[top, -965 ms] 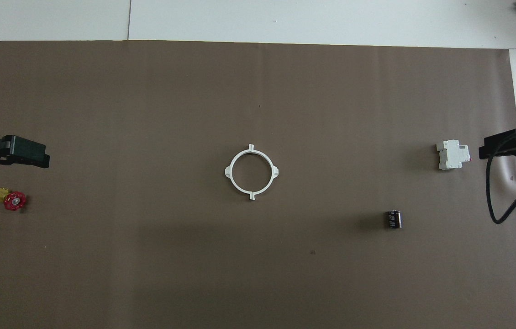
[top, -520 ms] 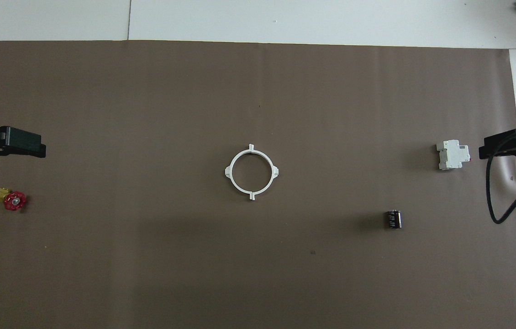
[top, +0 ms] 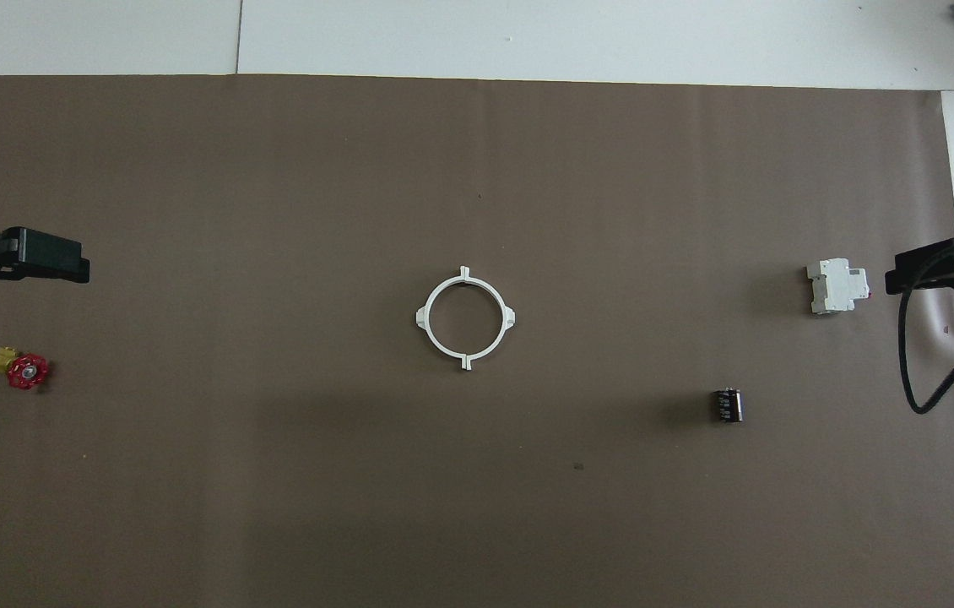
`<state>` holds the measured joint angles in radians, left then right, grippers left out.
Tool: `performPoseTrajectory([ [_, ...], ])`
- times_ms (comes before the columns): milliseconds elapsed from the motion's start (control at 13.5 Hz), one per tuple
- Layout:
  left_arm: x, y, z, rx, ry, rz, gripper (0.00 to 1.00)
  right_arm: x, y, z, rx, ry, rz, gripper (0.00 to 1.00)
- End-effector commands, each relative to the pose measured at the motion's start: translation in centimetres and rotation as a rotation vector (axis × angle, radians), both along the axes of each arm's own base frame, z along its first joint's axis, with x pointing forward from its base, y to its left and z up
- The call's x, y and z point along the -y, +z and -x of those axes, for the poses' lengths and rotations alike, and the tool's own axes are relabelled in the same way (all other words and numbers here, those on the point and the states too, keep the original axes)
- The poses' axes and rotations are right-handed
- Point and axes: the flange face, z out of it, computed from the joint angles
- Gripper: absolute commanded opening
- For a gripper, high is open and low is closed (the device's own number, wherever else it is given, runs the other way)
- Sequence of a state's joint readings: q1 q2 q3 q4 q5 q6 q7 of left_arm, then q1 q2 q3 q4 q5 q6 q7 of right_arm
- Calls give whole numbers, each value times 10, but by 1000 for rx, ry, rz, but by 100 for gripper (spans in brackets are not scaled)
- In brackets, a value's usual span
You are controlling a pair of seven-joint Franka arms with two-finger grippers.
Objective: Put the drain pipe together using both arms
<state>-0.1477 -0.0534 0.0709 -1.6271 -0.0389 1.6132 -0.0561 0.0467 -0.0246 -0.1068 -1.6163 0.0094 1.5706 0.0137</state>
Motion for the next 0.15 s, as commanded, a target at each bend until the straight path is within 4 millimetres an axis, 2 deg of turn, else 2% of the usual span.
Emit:
performPoseTrajectory([
  [0,-3,-1,2,11,0,-13,100,1,1,7,10,15,-10,100],
  [74,-3,-1,2,11,0,-14,100,1,0,6,8,15,-8,100],
])
